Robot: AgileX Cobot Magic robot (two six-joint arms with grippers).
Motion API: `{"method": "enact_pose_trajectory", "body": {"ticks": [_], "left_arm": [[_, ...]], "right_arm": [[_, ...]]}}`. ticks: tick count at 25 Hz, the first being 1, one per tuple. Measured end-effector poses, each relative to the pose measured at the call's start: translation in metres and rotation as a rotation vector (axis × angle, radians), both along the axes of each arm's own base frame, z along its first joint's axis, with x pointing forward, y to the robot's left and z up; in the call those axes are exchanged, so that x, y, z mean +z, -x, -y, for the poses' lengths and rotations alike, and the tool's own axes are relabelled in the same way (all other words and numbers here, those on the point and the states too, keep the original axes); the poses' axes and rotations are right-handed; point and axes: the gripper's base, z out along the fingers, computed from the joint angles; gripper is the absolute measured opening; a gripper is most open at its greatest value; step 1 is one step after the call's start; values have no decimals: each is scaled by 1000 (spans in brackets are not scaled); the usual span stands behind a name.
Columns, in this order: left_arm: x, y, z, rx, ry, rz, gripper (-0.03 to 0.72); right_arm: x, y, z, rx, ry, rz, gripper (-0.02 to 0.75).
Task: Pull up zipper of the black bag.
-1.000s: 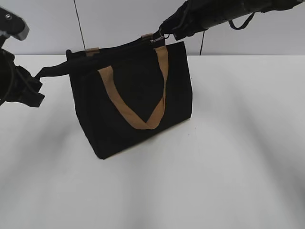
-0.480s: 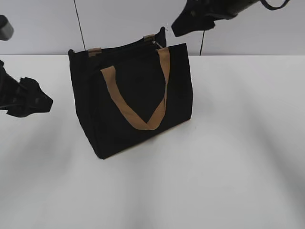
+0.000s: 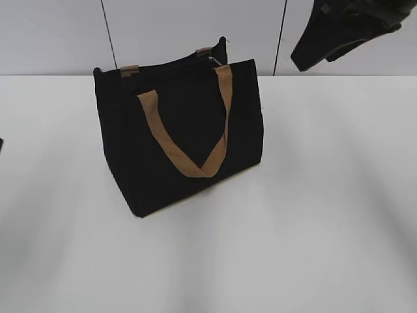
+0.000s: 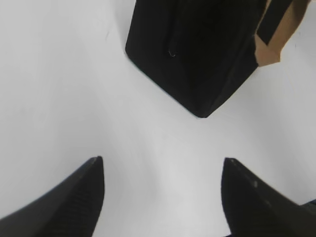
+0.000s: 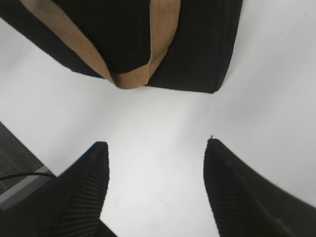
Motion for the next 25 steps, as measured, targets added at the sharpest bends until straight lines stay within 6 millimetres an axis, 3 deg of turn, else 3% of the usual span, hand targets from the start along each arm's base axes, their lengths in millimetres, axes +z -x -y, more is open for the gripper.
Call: {"method": "enact_pose_trajectory", "body": {"ticks": [5,10,17,21,25], "left_arm": [[24,48,-20,-12,-1,56,554],[31,95,-42,15,-19,58,554],[36,144,-66,83,26,161,553],[34,155,-71,95,53,208,553],[22,157,-72,97,48,194,553]], "right_arm": [[29,27,7,-29,-28,9,451],[58,64,19,-73,-58,83,450],[39,163,51,-149,-61,83,450],[31,225,76,-202,-47,226,450],[16,263,99,-285,6,350,450]]}}
